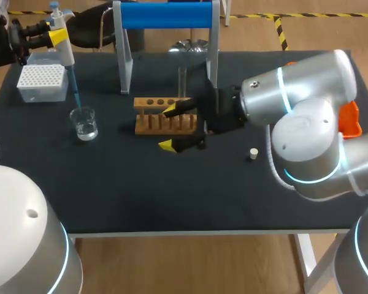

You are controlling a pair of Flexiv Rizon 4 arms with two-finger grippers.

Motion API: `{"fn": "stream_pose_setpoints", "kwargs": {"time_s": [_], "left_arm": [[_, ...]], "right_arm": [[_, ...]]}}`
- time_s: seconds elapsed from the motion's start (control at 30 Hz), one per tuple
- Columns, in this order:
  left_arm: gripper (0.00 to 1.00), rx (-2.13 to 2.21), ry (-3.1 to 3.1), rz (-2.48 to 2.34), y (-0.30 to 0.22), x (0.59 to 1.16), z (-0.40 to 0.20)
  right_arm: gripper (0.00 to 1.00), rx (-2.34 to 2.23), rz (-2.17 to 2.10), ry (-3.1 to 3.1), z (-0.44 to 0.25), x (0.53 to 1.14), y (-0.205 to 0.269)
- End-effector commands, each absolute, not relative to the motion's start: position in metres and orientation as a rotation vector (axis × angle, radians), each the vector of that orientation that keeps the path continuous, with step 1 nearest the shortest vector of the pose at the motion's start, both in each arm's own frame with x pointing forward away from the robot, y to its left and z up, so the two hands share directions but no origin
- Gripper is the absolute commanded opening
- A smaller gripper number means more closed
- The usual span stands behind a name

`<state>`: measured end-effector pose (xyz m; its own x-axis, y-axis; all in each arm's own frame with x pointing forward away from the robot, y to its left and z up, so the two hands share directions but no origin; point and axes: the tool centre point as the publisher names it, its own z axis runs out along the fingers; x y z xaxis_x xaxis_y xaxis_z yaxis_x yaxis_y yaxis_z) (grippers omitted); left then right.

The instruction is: Invert the test tube, pick up the pipette, mount the tip to pipette, aspirate from beaker and dispense into the tube, eject the tip, return the pipette, and cap with the stopper.

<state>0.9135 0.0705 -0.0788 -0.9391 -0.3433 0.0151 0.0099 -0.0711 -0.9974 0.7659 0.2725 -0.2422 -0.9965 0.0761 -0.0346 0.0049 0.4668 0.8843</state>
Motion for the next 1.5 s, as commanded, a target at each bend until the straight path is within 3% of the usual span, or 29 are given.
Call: {"fn": "stream_pose_setpoints", "kwargs": {"time_s": [0.03, 1.5], "left_arm": [[0.00, -0.359, 1.956, -2.106, 0.071, 0.914, -0.079], [0.00, -0.359, 1.956, -2.106, 0.071, 0.914, -0.079]], "right_arm": [[1.00, 0.114, 1.583, 2.632, -0.260, 0.770, 0.307], [1.00, 0.357, 1.484, 2.528, -0.314, 0.826, 0.378]]}}
